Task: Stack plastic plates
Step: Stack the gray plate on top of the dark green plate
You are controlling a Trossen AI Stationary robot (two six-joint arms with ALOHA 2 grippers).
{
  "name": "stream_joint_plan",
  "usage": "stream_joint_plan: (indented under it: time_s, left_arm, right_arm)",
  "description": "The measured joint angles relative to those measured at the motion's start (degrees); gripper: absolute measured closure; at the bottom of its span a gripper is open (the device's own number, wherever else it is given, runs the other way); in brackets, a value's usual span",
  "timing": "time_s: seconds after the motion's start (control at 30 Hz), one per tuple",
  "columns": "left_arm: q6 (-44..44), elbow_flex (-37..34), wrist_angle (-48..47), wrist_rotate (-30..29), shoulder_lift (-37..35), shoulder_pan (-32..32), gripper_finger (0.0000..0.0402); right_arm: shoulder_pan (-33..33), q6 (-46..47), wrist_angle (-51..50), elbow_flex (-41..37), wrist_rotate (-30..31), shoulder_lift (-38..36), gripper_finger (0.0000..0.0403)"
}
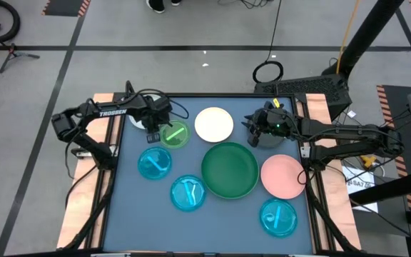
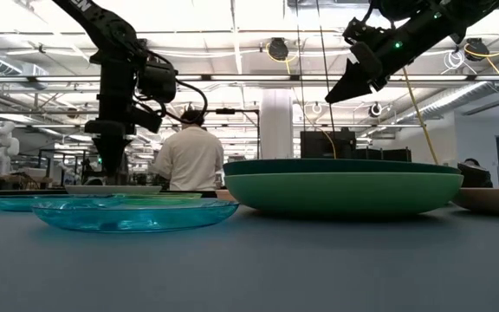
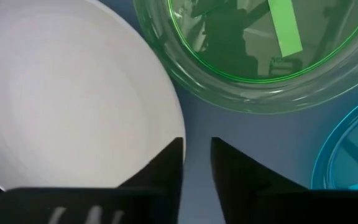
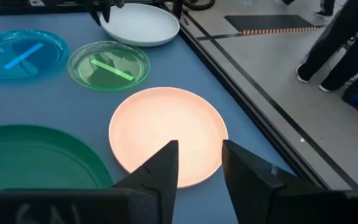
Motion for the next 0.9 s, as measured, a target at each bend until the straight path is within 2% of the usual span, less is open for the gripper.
stream_joint_plan:
  time_s: [0.13, 0.27, 0.73, 0.9]
  left_arm:
    - [-1.13, -0.01, 0.06, -0.02, 0.00, 0.00, 0.0257]
    - [-2.16, -0.02, 0.09, -0.02, 0.00, 0.00, 0.0236]
    - [-7.24, -1.09, 2.22, -0.08, 0.00, 0.00, 0.0234]
    - [-8.52, -1.66, 2.16, -3.62, 0.00, 0.02, 0.0234]
  right_arm:
    - [0.00, 0.00, 0.00, 0.00, -0.02, 0.00, 0.0284]
    - [0.00, 0.00, 0.00, 0.00, -0.02, 0.00, 0.0284]
    - [0.00, 0.00, -0.02, 0.00, -0.04, 0.00, 0.0284]
    - [0.00, 0.00, -0.02, 0.00, -0.04, 0.00, 0.0284]
